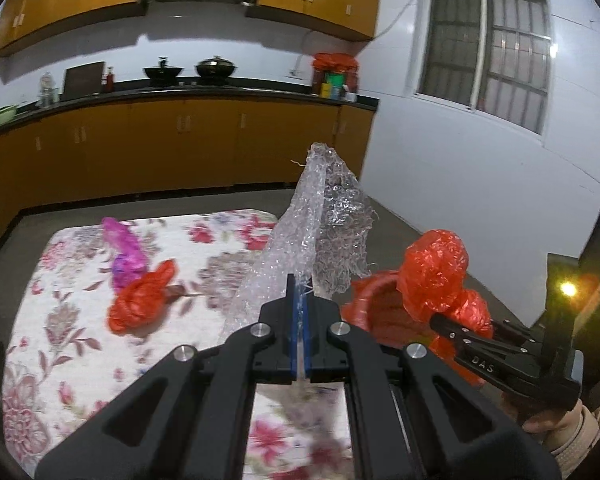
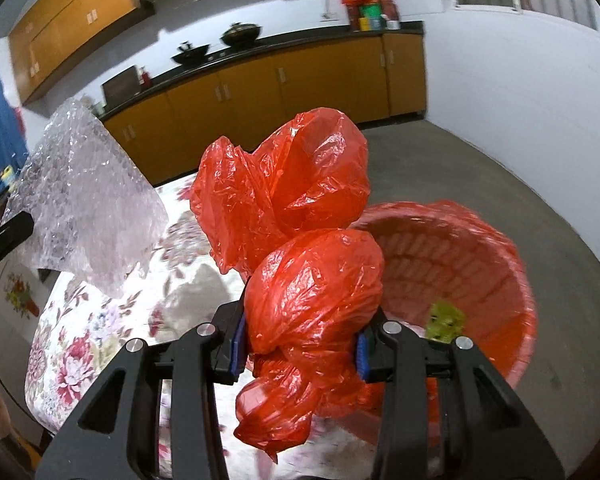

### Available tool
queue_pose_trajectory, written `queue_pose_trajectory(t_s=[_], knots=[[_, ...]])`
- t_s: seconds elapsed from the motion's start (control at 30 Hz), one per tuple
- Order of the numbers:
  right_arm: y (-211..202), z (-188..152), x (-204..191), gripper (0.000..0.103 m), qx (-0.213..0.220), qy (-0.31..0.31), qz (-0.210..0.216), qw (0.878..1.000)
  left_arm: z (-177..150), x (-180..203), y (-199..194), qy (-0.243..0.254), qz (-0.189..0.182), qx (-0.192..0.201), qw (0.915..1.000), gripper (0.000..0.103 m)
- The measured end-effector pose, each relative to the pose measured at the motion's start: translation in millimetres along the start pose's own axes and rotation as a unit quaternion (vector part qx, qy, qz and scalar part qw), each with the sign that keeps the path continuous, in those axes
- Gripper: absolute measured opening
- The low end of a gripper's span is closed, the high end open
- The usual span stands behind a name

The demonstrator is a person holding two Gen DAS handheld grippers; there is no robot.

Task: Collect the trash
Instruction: 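Carry the red bag and bubble wrap over the basket and open both tools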

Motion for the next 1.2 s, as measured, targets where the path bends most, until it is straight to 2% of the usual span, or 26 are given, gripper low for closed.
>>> queue_pose_trajectory(t_s=[0.33,0.63,0.93,1.07,1.1,1.17,1.2], knots=[[-15.1,-7.2,62.7,0.041,0.004,0.049,-0.049,0.998,-8.9,64.5,30.4,0.011,-0.066,-0.025,0.9974,0.004],[-16.2,-7.4,89.7,0.041,0.0,0.071,-0.07,0.995,-19.5,103.2,56.8,0.012,-0.108,-0.048,0.9929,0.004],[-12.8,-1.7,100.0,0.042,0.002,0.084,-0.076,0.994,-24.3,122.9,75.3,0.012,-0.13,-0.058,0.9898,0.004],[-11.2,1.6,102.7,0.046,0.009,0.084,-0.074,0.994,-29.9,125.5,86.9,0.006,-0.136,-0.071,0.9881,0.004],[-10.5,1.6,102.5,0.049,0.012,0.083,-0.074,0.994,-31.3,126.5,89.7,0.005,-0.136,-0.073,0.988,0.005],[-9.1,0.5,103.0,0.054,0.013,0.082,-0.074,0.994,-34.4,127.2,93.8,0.005,-0.138,-0.077,0.9875,0.01],[-9.1,-0.8,103.8,0.057,0.013,0.081,-0.074,0.994,-36.6,127.1,96.4,0.004,-0.137,-0.081,0.9873,0.016]])
Point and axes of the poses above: each gripper's, at about its wrist camera, not at the fingertips, and y roughly the way its jaws point, x to its right, z to its top, the point moved 2 cm from there along y, roughly the way its jaws point, and after that the axes turned 6 degrees about z, right-handed, at the moved point
